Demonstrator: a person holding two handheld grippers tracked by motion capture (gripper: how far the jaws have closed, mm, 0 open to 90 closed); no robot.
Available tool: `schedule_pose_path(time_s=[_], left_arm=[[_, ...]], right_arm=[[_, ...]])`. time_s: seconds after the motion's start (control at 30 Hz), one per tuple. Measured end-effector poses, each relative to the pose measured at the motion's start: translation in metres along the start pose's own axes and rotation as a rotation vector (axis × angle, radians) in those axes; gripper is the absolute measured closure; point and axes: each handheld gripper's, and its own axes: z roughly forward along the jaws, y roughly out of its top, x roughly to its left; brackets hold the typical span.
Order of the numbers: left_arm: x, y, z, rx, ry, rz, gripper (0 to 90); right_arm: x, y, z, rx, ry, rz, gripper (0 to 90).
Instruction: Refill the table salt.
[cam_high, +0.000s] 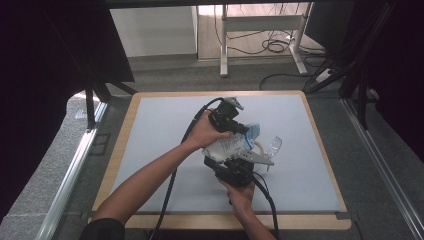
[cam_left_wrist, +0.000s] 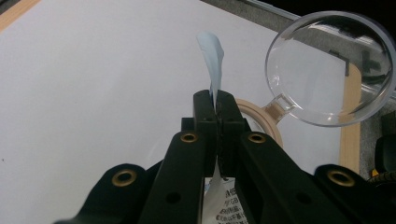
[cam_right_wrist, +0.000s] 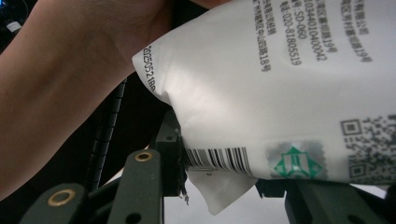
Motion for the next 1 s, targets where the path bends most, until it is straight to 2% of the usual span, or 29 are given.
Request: schedule_pose_path(time_s=[0.5,1.0], left_arm=[[0.0001,0.0028,0.003,0.007,-0.006,0.003,90.0],[0.0013,0.0006,0.0022,0.007,-0.006,-0.002,89.9]], right_arm=[[-0.0005,0.0004,-0.0016,-0.014,-0.006,0.007,61.0],[-0.0003,-0.0001,-0.0014,-0.005,-0.006,0.001,61.2]])
